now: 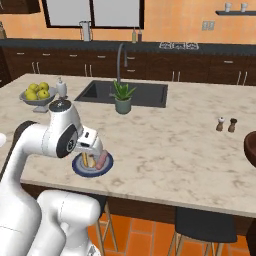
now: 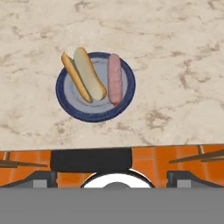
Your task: Place one bun and one sausage from the bowl on each plate.
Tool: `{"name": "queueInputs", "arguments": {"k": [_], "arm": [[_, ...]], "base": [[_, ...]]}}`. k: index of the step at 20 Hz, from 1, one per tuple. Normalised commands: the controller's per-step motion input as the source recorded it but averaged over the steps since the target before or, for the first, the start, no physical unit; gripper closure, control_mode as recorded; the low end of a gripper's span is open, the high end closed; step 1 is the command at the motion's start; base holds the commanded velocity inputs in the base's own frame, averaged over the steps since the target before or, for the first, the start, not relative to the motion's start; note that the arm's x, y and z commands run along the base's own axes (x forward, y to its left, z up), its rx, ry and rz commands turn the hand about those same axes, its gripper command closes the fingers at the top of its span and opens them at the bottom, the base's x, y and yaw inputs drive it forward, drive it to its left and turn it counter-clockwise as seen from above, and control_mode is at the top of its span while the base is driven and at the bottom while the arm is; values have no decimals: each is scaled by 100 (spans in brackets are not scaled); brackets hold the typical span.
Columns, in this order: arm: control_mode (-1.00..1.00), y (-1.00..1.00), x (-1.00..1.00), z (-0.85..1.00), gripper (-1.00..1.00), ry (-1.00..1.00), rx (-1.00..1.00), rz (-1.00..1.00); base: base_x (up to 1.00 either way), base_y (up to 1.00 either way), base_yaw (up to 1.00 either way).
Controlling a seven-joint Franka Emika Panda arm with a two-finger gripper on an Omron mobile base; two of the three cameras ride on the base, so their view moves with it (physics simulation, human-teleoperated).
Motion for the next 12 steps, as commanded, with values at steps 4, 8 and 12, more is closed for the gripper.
{"name": "queueInputs", "arguments": {"k": [4,8,12], "arm": [[-100,0,-74,71,-100,0,0,0],[-100,0,-68,64,-100,0,0,0],[-100,0,-40,48,-100,0,0,0]], "base": [[0,0,0],[0,0,0],[0,0,0]]}}
